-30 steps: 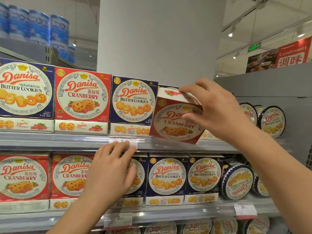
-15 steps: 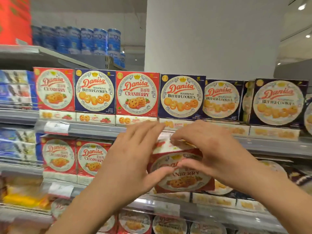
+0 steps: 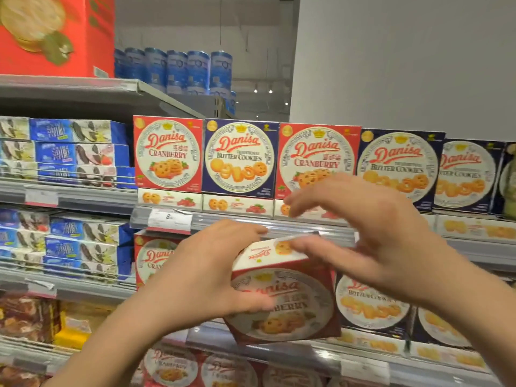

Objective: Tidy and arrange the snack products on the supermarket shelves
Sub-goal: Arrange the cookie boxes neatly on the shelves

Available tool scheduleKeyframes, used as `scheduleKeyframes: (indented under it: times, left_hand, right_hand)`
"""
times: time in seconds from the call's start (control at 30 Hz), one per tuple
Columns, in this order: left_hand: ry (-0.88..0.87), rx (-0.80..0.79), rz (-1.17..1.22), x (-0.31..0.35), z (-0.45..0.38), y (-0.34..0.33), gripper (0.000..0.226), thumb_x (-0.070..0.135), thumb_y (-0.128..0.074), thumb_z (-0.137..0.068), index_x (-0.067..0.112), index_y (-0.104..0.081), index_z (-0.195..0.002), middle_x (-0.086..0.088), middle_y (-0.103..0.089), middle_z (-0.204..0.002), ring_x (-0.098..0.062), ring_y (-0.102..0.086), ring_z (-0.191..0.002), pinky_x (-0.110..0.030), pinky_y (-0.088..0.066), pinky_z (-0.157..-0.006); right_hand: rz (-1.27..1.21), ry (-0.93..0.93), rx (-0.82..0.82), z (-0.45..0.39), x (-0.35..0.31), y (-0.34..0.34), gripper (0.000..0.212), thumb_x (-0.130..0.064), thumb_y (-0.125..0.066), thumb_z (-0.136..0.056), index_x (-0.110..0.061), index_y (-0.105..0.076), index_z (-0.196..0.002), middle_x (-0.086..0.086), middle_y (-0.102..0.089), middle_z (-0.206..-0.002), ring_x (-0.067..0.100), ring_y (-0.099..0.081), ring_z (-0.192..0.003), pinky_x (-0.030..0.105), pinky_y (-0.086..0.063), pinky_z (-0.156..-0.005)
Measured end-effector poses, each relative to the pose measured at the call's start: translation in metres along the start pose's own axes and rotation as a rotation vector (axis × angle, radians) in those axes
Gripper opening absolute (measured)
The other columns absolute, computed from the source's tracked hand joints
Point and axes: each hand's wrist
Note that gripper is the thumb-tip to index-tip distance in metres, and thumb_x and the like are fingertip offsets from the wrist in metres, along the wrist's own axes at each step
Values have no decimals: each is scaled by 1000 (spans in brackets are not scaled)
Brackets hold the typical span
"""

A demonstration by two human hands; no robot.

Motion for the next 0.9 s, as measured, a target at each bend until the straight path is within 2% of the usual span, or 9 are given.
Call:
scheduleKeyframes:
  times: [0.1, 0.2, 0.33, 0.47, 0.63, 0.73, 0.9]
  left_hand:
    - [23, -49, 49, -43, 10, 5, 71, 82, -71, -64, 43, -57, -122, 34, -33, -153, 11, -24, -142, -29, -37, -113]
    - [30, -69, 102, -75, 15, 1, 68, 84, -69, -62, 44, -57, -115, 36, -17, -159, 13, -7, -147, -30, -28, -119]
    - [0, -123, 44, -102, 15, -11, 65, 88, -64, -63, 40, -53, -106, 27, -9, -164, 7, 4, -150, -37, -20, -125]
    - [-31, -149, 21, -122, 14, -16, 68, 92, -58, -62, 41, -51, -106, 21, -7, -166, 4, 6, -151, -39, -10, -127]
    - [-56, -173, 41, -135, 15, -18, 65, 91, -58, -63, 44, -43, -105, 20, -4, -166, 5, 9, -151, -37, -3, -127]
    - [-55, -195, 49, -136, 14, -15, 61, 86, -61, -66, 43, -40, -104, 21, 0, -166, 7, 11, -150, -34, 1, -127]
    - [-64, -187, 20, -137, 14, -14, 59, 81, -64, -71, 40, -41, -108, 22, 4, -165, 6, 12, -149, -23, 12, -122]
  right_hand:
    - [115, -82, 17, -29, 3, -18, 33, -46, -58, -95, -22, -66, -117, -13, -69, -113, 6, -63, -105, 35, -56, -86]
    - [224, -163, 3, -56, 6, -34, 33, -45, -56, -96, -25, -63, -121, -10, -67, -117, 11, -60, -108, 37, -55, -87]
    - [414, -271, -20, -102, 12, -53, 42, -44, -60, -93, -25, -58, -130, -3, -63, -131, 22, -54, -122, 42, -47, -99]
    - [528, -340, -11, -140, 22, -66, 51, -43, -60, -95, -19, -52, -139, 3, -57, -141, 27, -48, -127, 43, -40, -104]
    - [618, -445, -75, -171, 35, -78, 72, -48, -58, -94, -12, -34, -152, 9, -41, -155, 32, -36, -141, 47, -31, -118]
    - [681, -426, -95, -179, 36, -87, 72, -49, -55, -95, -14, -32, -154, 9, -45, -152, 31, -38, -141, 47, -30, -118]
    - [669, -431, -70, -182, 31, -95, 65, -43, -58, -95, -15, -38, -151, 8, -55, -142, 30, -50, -128, 42, -38, -108]
Point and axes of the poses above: each hand's wrist, its own z-axis away from the middle knuckle, its own y-axis out of the back of the hand, x = y × z
